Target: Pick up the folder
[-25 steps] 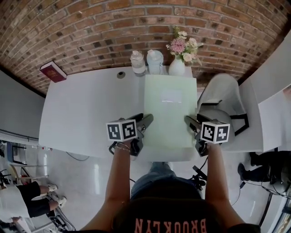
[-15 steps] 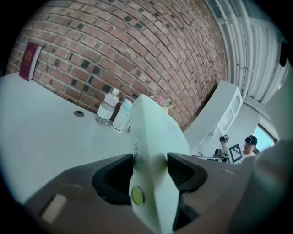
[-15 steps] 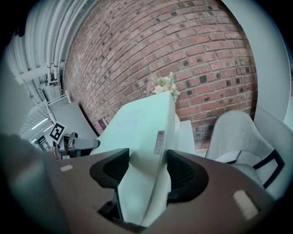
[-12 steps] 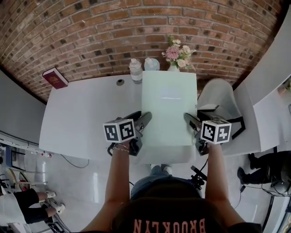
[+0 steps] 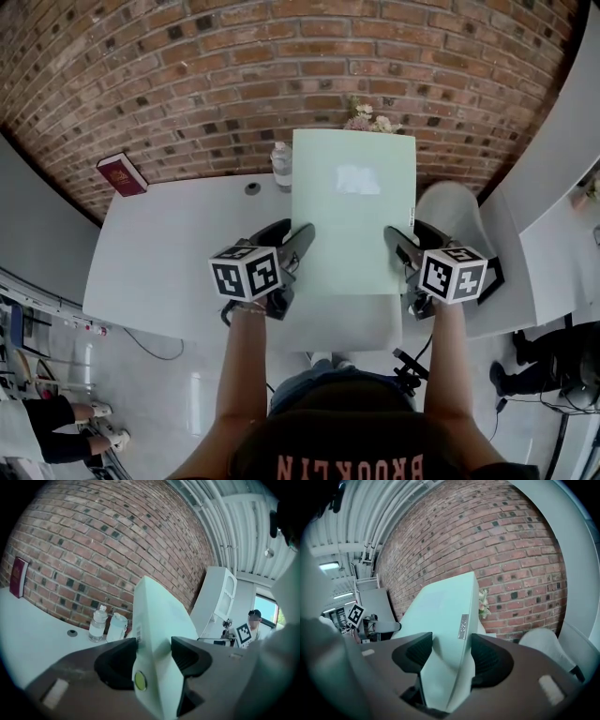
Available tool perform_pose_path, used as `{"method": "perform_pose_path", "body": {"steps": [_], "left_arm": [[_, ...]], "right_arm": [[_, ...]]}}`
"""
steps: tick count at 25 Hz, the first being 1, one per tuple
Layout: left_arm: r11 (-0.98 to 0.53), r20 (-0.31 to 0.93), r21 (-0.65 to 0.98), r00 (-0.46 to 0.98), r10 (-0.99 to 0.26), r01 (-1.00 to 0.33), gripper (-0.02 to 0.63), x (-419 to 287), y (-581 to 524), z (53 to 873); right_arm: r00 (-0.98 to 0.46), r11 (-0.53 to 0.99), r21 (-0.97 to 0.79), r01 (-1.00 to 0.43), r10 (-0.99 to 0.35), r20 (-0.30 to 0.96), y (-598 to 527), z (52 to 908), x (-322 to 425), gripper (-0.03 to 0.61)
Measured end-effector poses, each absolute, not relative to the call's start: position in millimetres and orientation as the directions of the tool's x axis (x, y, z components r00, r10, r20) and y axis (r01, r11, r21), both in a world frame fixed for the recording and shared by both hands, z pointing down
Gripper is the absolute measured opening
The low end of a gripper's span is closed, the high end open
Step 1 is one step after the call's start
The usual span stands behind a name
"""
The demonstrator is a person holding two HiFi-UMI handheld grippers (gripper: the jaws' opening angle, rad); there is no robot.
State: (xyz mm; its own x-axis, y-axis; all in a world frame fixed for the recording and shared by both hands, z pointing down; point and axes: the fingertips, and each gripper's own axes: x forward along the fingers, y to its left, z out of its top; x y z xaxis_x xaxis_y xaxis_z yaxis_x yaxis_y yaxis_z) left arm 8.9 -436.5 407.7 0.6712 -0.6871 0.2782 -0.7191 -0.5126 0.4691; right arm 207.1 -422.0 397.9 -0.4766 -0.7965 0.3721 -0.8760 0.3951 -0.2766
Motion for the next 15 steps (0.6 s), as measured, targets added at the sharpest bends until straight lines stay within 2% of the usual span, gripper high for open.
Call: {"method": "perform_pose_path", "body": {"steps": [15], "left_arm": [[-0.596, 0.094, 0.359, 0.663, -0.742, -0.718, 0.242, 11, -441, 342]], "right_arm": [[-0.458, 0.446, -0.104, -0.889, -0.875, 0.156, -423, 321, 209, 0.253]]}}
